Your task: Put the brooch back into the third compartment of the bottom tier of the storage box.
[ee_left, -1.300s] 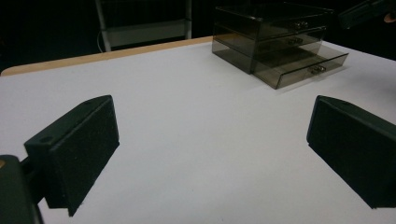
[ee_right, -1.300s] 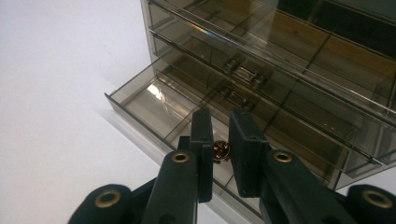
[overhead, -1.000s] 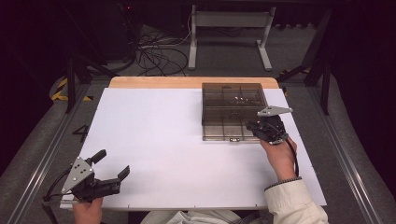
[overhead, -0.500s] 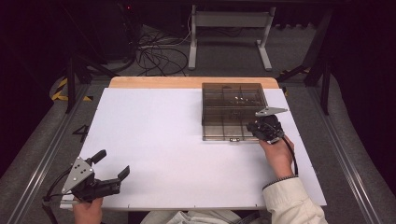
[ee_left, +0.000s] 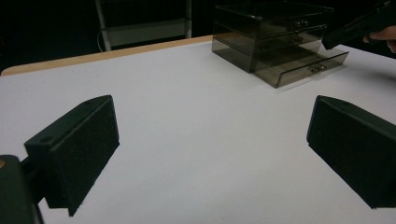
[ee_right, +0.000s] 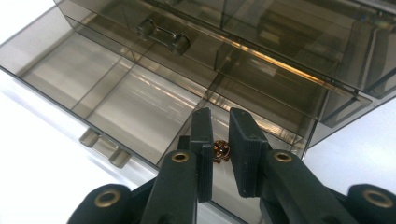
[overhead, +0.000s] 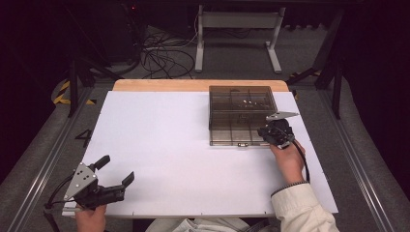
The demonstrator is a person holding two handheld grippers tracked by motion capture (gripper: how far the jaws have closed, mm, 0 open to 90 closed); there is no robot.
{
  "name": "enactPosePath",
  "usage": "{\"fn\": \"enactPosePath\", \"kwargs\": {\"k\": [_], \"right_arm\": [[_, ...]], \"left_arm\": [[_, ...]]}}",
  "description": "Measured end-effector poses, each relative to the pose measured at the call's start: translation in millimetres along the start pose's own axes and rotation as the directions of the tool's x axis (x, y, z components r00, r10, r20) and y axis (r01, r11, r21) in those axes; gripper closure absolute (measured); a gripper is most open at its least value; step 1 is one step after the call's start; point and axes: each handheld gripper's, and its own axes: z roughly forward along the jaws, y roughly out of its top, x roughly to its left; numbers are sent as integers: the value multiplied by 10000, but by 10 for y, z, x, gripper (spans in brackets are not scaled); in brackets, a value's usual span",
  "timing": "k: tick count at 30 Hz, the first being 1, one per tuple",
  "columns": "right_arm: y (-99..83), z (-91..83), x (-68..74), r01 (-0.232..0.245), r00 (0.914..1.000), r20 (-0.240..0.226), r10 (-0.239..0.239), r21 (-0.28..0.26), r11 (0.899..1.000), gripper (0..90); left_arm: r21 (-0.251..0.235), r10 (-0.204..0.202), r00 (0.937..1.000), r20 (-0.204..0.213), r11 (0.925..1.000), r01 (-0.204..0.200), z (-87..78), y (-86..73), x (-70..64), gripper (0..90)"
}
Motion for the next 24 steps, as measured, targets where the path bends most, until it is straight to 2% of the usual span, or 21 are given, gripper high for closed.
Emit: {"fn": "enactPosePath", "kwargs": {"k": [21, 24], "right_arm": [[-39, 114, -40, -112, 9998, 158, 108, 274, 9996, 804], [-39, 115, -45, -105, 9999, 137, 101, 254, 9996, 777]], "left_arm": [[75, 14, 10000, -10, 10000, -13, 3, 1, -2, 31], [76, 7, 10000, -15, 10000, -7, 4, 1, -2, 31]]}}
